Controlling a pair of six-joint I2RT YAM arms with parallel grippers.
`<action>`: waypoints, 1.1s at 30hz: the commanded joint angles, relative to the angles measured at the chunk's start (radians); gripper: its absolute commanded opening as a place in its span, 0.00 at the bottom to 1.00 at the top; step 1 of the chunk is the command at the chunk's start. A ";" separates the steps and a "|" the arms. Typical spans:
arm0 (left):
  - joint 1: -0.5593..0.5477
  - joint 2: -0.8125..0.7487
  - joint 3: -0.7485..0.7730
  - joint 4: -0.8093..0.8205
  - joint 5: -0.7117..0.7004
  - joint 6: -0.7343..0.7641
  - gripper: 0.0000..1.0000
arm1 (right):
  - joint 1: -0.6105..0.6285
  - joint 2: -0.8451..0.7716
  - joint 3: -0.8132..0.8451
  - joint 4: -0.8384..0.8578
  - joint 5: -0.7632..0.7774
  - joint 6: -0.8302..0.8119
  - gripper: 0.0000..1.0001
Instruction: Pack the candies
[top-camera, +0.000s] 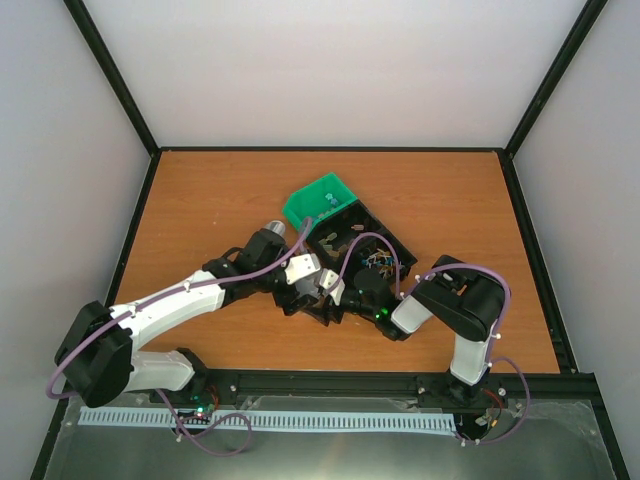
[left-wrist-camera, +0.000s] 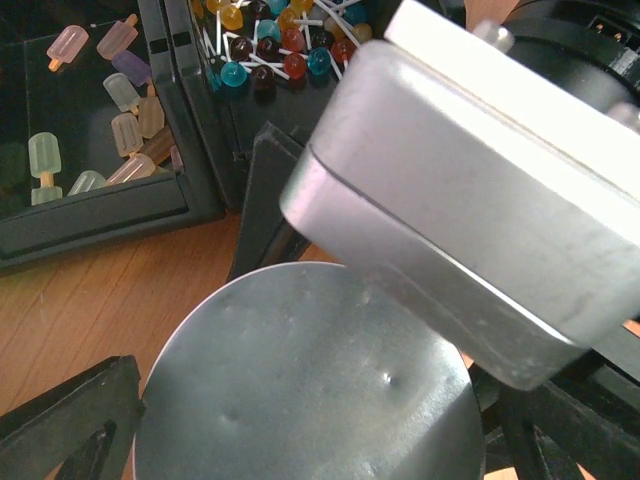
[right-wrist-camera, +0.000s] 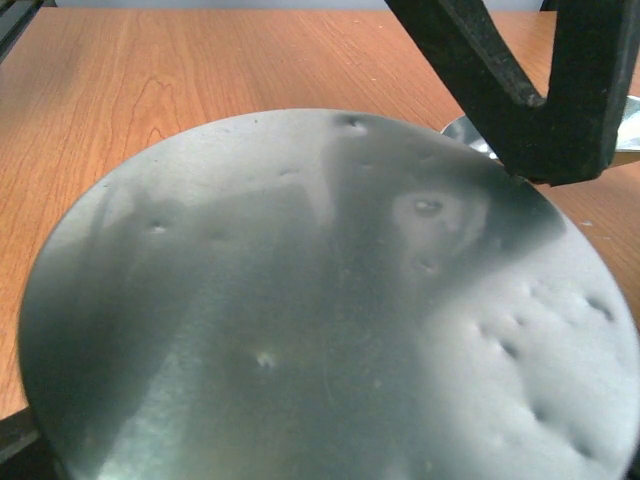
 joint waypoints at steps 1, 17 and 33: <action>0.004 0.013 -0.017 -0.047 -0.006 0.008 1.00 | 0.012 0.006 -0.015 0.028 0.006 -0.035 0.73; 0.011 0.000 -0.015 -0.023 -0.007 0.027 0.99 | 0.012 0.010 -0.014 0.030 0.002 -0.032 0.73; 0.012 -0.006 -0.021 -0.051 0.066 0.097 0.89 | 0.012 0.014 -0.009 0.028 -0.004 -0.037 0.73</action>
